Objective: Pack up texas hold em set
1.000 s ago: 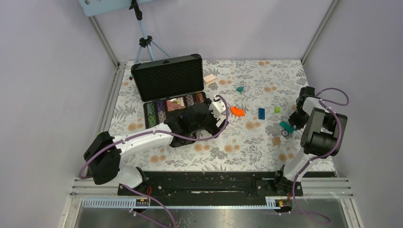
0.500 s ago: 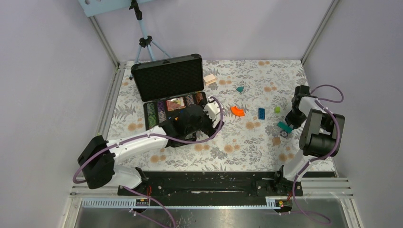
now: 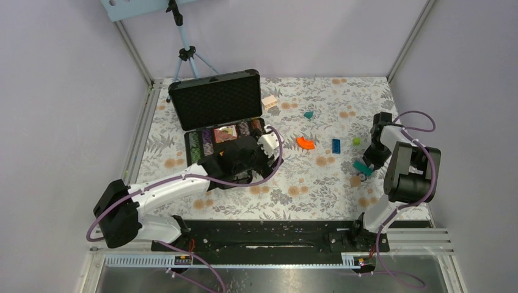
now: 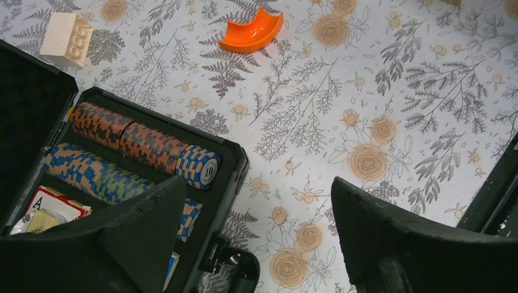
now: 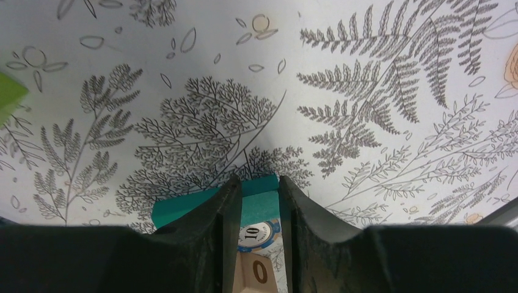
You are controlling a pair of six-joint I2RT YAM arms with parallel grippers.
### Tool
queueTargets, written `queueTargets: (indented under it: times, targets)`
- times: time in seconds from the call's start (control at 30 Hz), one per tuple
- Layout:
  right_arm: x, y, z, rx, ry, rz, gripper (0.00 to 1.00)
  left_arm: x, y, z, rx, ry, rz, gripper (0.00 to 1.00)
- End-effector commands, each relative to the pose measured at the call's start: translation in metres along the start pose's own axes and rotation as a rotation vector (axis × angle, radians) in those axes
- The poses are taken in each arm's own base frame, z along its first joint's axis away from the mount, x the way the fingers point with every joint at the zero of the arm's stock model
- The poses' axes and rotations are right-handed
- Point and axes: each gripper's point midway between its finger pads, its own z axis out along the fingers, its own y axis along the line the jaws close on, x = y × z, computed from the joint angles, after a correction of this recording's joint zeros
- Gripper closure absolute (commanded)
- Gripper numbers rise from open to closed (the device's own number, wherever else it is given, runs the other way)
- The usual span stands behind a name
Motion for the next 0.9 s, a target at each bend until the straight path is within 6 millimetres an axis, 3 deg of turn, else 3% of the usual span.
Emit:
queueTargets:
  times: [0.0, 0.23, 0.87]
  targets:
    - [0.012, -0.009, -0.010, 0.036, 0.012, -0.031, 0.64, -0.028, 0.005, -0.017, 0.004, -0.044, 0.053, 0.12]
    - [0.027, -0.010, -0.012, 0.051, 0.030, -0.063, 0.64, -0.024, 0.002, -0.028, 0.028, -0.031, 0.096, 0.12]
    - [0.068, -0.015, -0.027, 0.011, 0.096, -0.066, 0.62, -0.037, -0.002, -0.049, 0.038, -0.053, 0.131, 0.12]
